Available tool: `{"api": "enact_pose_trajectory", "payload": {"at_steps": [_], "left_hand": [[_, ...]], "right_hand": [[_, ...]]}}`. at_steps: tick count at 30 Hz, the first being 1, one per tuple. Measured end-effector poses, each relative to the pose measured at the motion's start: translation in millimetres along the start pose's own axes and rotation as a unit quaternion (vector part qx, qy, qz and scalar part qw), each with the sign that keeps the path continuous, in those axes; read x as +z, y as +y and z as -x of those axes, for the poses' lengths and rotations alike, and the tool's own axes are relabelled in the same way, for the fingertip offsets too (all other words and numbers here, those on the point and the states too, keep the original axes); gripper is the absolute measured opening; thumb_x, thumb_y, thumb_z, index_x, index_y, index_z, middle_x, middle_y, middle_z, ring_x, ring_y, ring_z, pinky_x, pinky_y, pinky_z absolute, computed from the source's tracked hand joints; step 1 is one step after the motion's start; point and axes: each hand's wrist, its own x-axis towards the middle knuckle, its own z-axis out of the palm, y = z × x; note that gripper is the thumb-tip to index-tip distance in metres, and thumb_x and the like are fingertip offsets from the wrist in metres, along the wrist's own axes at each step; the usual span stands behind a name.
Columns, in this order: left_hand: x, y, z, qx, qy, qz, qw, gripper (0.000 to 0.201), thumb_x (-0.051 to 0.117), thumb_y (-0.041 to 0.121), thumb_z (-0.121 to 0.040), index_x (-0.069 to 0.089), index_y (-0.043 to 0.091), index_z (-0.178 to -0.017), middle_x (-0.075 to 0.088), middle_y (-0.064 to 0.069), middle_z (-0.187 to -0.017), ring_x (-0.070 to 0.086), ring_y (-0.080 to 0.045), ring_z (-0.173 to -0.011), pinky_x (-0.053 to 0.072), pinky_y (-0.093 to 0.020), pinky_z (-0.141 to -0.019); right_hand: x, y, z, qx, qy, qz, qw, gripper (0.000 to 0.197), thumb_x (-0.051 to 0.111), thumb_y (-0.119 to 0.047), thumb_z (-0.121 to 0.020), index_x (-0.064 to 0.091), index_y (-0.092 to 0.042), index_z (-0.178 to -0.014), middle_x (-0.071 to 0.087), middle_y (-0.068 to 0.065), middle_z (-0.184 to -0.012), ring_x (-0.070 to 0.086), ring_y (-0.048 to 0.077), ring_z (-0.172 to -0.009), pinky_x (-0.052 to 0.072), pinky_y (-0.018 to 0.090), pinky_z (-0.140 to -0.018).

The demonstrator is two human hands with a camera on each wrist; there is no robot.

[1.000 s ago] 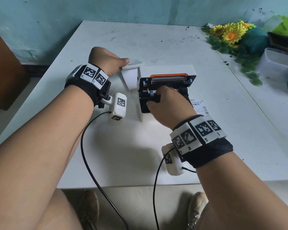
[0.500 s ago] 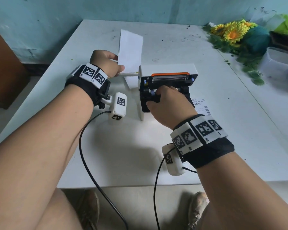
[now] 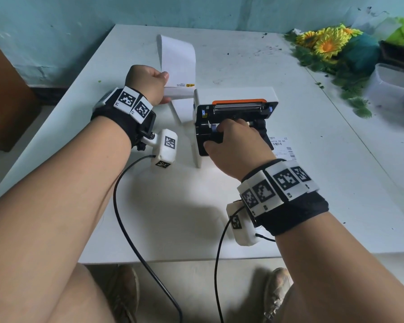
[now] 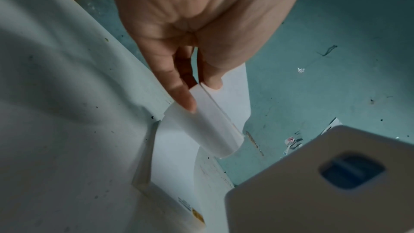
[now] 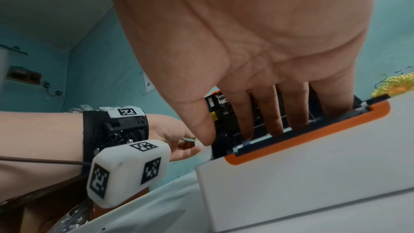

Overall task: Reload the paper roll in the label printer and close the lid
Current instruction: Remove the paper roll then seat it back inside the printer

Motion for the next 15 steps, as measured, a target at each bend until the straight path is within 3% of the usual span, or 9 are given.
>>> {"api": "enact_pose_trajectory", "payload": {"at_steps": [4,8,15], "left_hand": [[2.0,-1.2,1.1,0.008,-0.005,0.001,1.0,0.029,0.07,0.005,-0.102,0.059,0.016,-0.077,0.062,-0.003,-0.096,0.07,-0.018,-0.057,0.068,-0.042,-0.085],[1.3,-3.6,2.2,0.01,-0.004,0.013,1.0,0.021,0.078,-0.006,-0.091,0.067,0.011,-0.091,0.074,-0.015,-0.105,0.075,-0.021,-0.069,0.068,-0.031,-0.074],[-1.5,-1.8,-1.0,0.021,0.025,-0.01,0.999,0.025,0.084,0.002,-0.087,0.068,0.018,-0.076,0.07,-0.002,-0.078,0.075,-0.021,-0.064,0.07,-0.039,-0.074]], "right_hand": [[0.0,-0.2,0.2,0.0,0.0,0.003,1.0,0.045,0.061,-0.036,-0.104,0.06,-0.019,-0.145,0.056,0.005,-0.15,0.048,0.033,-0.14,0.045,0.044,-0.106],[0.3,-0.9,0.7,-0.001,-0.002,0.006,1.0,0.045,0.061,-0.035,-0.104,0.059,-0.019,-0.146,0.056,0.005,-0.15,0.048,0.033,-0.14,0.046,0.045,-0.108],[1.1,-2.2,1.9,0.0,-0.001,0.01,1.0,0.045,0.061,-0.036,-0.103,0.06,-0.019,-0.145,0.056,0.006,-0.149,0.048,0.034,-0.139,0.045,0.046,-0.108]]}}
